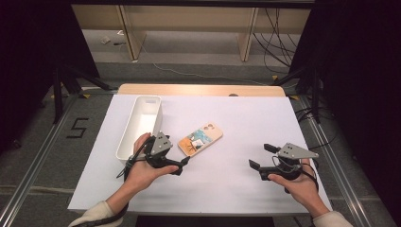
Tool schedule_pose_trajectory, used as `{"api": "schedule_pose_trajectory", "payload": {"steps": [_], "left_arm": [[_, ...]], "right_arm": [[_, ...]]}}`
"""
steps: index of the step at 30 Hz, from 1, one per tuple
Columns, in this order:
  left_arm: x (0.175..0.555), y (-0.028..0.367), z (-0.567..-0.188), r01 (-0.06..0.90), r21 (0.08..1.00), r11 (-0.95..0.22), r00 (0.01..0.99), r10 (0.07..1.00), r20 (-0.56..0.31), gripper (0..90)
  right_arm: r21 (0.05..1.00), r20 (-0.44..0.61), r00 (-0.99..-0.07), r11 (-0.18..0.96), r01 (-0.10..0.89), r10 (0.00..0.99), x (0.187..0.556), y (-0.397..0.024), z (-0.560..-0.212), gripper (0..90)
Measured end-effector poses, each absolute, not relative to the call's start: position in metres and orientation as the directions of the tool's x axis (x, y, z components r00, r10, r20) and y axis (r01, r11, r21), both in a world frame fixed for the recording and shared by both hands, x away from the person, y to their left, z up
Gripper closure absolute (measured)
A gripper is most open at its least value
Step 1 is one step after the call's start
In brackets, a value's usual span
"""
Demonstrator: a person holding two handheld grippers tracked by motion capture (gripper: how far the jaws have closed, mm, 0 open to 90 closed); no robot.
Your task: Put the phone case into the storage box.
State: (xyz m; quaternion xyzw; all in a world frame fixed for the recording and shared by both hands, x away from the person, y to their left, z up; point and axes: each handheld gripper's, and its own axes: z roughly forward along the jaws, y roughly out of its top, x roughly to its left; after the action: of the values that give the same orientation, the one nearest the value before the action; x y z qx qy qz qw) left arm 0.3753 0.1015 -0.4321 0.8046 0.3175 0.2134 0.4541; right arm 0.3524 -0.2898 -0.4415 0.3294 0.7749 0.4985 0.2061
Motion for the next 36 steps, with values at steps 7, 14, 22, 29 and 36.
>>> {"api": "schedule_pose_trajectory", "payload": {"steps": [7, 14, 22, 29, 36], "left_arm": [[0.398, 0.081, -0.435, 0.331, 0.853, -0.403, 0.715, 0.697, 0.051, 0.0], [0.420, 0.060, -0.438, 0.336, 0.845, -0.416, 0.722, 0.690, 0.053, 0.0], [0.442, 0.045, -0.441, 0.338, 0.839, -0.426, 0.724, 0.687, 0.057, 0.0], [0.461, 0.033, -0.447, 0.351, 0.828, -0.437, 0.729, 0.683, 0.051, 0.0], [0.479, 0.021, -0.455, 0.374, 0.803, -0.464, 0.728, 0.683, 0.056, 0.0]], "right_arm": [[0.909, 0.011, -0.699, 0.284, 0.305, 0.715, 0.352, -0.290, -0.442, 15.0], [0.909, 0.018, -0.699, 0.279, 0.309, 0.715, 0.352, -0.290, -0.442, 15.0], [0.912, 0.022, -0.694, 0.270, 0.309, 0.720, 0.352, -0.291, -0.442, 15.0], [0.911, 0.025, -0.693, 0.269, 0.313, 0.721, 0.352, -0.292, -0.442, 15.0], [0.911, 0.024, -0.693, 0.269, 0.311, 0.721, 0.352, -0.292, -0.442, 15.0]]}}
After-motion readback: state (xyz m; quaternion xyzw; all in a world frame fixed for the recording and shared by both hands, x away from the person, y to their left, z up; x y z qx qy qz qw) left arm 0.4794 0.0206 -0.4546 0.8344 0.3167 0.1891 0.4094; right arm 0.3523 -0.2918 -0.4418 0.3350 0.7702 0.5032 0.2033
